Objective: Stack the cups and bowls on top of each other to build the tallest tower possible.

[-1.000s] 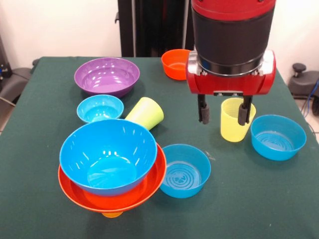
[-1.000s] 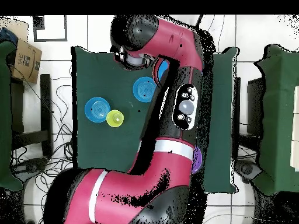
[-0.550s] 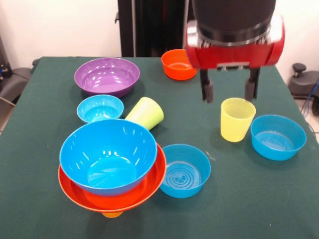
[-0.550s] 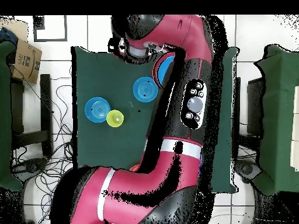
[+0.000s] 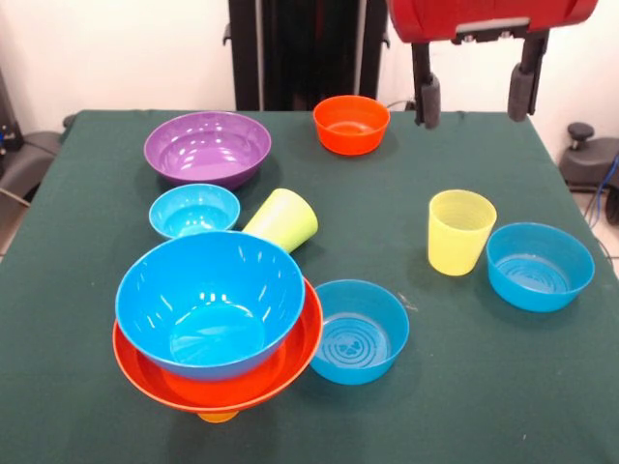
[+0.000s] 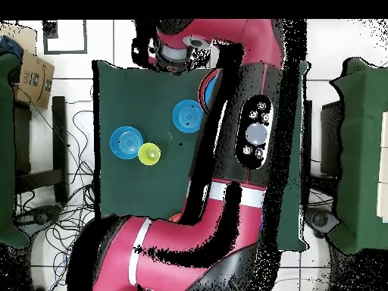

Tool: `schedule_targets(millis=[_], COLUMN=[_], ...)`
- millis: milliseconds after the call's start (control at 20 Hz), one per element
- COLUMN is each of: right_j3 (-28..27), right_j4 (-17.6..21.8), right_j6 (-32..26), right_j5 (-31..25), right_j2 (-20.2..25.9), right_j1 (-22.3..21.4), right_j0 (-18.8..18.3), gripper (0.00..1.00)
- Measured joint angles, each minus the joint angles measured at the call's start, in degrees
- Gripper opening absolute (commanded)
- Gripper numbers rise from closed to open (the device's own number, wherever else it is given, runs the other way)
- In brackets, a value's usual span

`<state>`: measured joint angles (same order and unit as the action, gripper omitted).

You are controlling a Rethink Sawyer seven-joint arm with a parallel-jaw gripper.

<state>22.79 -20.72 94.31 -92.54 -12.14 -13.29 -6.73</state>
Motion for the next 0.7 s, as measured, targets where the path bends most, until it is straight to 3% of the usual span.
schedule_targets(millis=[700], right_j3=[-1.7], right_j4=[7.1], right_j6=[-1.6], right_j5=[2.1], right_j2=[-0.4], right_j1=[0.1], right_j0=[-1.6], gripper=[1.0])
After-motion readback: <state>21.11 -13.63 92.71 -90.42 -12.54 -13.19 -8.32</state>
